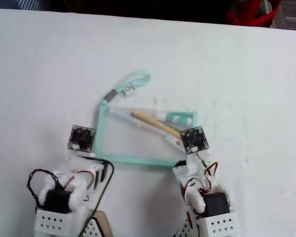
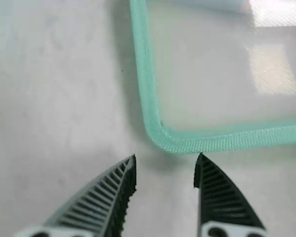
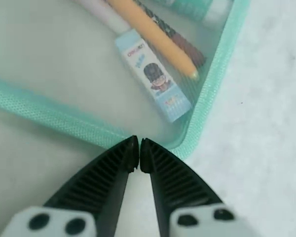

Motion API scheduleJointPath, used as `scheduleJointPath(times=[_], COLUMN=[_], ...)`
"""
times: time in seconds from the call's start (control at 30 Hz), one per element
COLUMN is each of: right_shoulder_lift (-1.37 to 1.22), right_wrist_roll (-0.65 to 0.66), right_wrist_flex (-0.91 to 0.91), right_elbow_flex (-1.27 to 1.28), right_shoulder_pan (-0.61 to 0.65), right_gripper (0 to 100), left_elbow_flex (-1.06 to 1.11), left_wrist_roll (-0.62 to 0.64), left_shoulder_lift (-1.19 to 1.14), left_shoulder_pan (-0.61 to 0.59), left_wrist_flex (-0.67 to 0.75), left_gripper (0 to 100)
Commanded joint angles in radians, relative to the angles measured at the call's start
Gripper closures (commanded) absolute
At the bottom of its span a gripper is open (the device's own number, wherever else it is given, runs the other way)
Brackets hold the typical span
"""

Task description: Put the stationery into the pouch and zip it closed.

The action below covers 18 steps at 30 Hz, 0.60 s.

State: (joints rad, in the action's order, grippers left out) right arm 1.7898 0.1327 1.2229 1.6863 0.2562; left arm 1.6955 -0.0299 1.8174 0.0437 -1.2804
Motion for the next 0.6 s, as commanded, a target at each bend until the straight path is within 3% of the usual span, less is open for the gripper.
scheduleJointPath(times=[0.0, 0.57], right_shoulder_lift=[-0.012, -0.007], right_wrist_roll=[-0.002, 0.000], right_wrist_flex=[0.010, 0.010], right_elbow_flex=[0.006, 0.006], right_shoulder_pan=[0.001, 0.007], right_gripper=[98.1, 98.1], left_elbow_flex=[-0.002, -0.002], left_wrist_roll=[0.011, 0.009], left_shoulder_lift=[0.008, 0.008], left_shoulder_pan=[0.002, 0.004], left_wrist_flex=[-0.005, -0.005], left_gripper=[80, 80])
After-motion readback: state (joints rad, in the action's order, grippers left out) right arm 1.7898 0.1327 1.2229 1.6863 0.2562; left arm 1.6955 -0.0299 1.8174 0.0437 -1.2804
